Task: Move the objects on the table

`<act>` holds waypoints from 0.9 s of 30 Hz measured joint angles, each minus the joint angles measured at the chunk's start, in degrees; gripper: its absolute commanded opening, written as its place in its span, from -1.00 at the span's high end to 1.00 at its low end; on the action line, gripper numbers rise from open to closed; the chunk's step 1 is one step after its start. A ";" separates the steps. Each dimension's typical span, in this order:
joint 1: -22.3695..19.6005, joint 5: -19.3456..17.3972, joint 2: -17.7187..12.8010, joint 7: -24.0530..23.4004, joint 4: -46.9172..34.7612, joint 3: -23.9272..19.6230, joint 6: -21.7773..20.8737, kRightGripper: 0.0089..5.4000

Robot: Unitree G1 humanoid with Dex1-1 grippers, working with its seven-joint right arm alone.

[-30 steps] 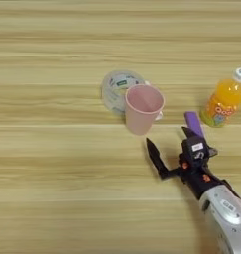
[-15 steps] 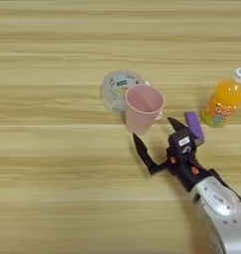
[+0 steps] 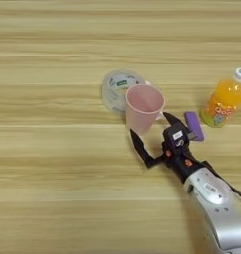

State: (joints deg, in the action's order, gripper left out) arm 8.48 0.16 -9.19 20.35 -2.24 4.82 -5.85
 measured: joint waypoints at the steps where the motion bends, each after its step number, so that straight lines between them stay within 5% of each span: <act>1: -0.34 0.01 0.01 0.00 0.36 0.01 -0.05 -0.99; 27: -4.89 -1.18 0.77 0.34 4.45 0.28 -0.97 -0.99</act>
State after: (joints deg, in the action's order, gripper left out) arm 3.58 -1.01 -8.42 20.69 2.21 5.10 -6.82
